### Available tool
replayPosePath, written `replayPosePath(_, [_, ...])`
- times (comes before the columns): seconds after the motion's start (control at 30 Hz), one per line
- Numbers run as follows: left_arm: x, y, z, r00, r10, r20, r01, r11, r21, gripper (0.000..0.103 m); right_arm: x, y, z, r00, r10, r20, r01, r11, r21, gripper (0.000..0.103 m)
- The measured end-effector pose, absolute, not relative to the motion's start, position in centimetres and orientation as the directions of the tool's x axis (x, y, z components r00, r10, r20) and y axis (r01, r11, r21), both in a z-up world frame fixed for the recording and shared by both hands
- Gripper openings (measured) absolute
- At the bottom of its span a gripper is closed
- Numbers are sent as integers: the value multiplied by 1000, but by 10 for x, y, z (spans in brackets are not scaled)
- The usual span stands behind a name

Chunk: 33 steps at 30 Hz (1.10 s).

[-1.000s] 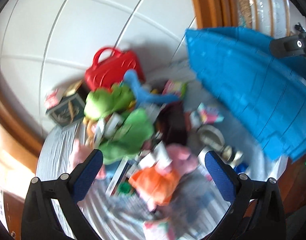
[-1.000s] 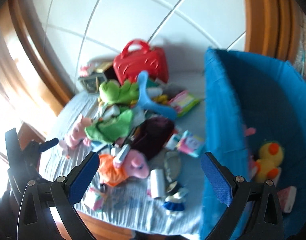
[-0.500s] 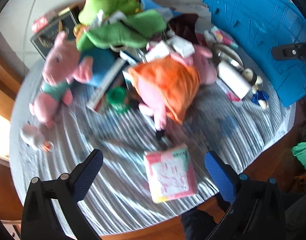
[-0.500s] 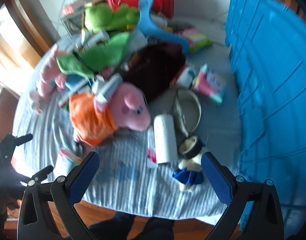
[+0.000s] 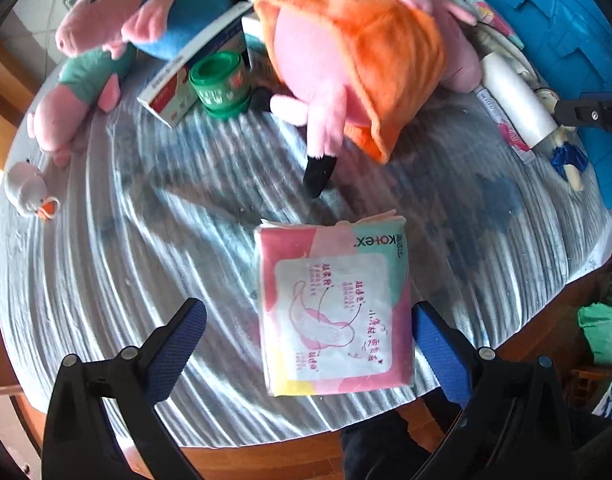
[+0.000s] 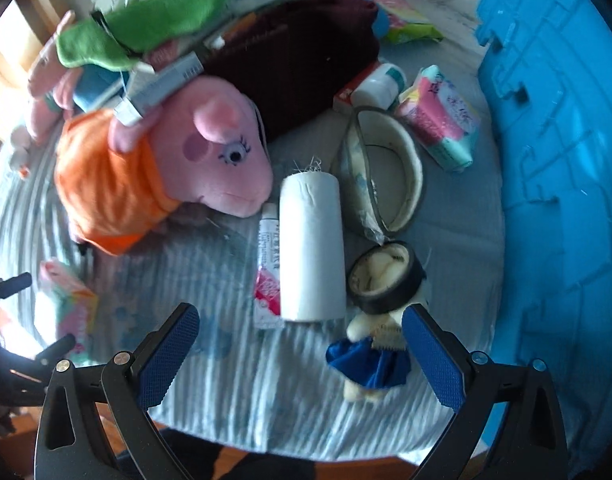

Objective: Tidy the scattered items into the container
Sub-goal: 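Grasp the pink Kotex pad pack with left gripper while right grasps the white paper roll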

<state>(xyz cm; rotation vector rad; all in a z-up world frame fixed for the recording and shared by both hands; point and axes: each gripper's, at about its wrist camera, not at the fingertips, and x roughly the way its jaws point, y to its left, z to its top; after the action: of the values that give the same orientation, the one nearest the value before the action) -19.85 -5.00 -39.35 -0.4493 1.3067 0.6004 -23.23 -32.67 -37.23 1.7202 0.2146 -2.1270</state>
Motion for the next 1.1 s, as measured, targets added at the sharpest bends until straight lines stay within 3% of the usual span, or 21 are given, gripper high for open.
replayPosePath(0.07, [-195, -49, -397, 148, 152, -977, -640, 768, 23, 103, -238, -331, -383, -156, -192, -969, 398, -910, 117, 103])
replayPosePath(0.2, [-190, -48, -405, 133, 123, -983, -631, 776, 11, 88, -247, -340, -388, -209, -133, -969, 416, -909, 35, 99])
replayPosePath(0.27, [-188, -49, -409, 128, 110, -986, -625, 781, 6, 83, -251, -346, -384, -243, -119, -963, 440, -898, 0, 82])
replayPosePath(0.33, [-187, -51, -411, 124, 104, -987, -621, 783, 4, 82, -254, -352, -380, -255, -110, -961, 460, -888, -20, 43])
replayPosePath(0.4, [-186, -52, -413, 122, 101, -987, -621, 783, 3, 82, -257, -353, -381, -219, -135, -966, 469, -883, 17, 29])
replayPosePath(0.73, [-180, -52, -412, 133, 97, -986, -609, 793, -4, 83, -258, -360, -399, -160, -109, -981, 496, -868, 16, 49])
replayPosePath(1.03, [-175, -54, -411, 134, 94, -986, -587, 810, -3, 85, -268, -350, -414, -85, -184, -979, 416, -900, 133, 46])
replayPosePath(1.1, [-173, -54, -409, 140, 91, -986, -582, 813, -8, 81, -273, -344, -416, -61, -221, -973, 383, -906, 181, 46])
